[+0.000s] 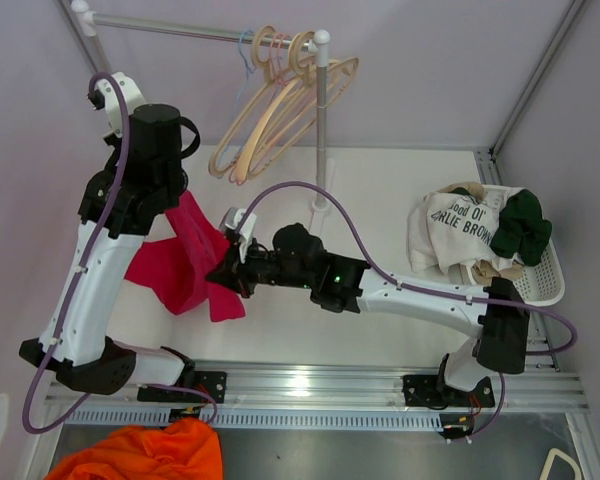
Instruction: Remove the t-shirt from the hanger
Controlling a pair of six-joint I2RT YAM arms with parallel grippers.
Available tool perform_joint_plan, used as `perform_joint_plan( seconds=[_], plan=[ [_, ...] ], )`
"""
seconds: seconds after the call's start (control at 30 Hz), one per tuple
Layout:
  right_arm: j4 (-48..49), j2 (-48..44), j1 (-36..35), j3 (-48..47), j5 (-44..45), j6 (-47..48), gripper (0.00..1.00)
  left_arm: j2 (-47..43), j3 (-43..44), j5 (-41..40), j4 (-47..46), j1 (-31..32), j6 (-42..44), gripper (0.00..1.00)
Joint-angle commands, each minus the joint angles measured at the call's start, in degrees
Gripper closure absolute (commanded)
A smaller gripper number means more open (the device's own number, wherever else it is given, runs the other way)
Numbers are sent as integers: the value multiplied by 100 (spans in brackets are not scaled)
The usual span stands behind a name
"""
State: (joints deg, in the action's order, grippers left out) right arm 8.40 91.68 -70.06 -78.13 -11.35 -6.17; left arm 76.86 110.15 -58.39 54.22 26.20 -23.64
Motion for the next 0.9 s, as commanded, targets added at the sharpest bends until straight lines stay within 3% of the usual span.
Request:
perform_joint_plan(
  seconds=[0.0,0.4,0.87],
  plan=[
    [65,-510,-139,-1,221,81,100,-66,-2,-286,-622,61,298,99],
    [-1244,-2092,-851,860,1127,161,100,277,323,-550,-1062,52,773,99],
    [-1736,-3174,-1405,1705,1987,-244,100,277,279,-568,-1220,8,914,99]
  ],
)
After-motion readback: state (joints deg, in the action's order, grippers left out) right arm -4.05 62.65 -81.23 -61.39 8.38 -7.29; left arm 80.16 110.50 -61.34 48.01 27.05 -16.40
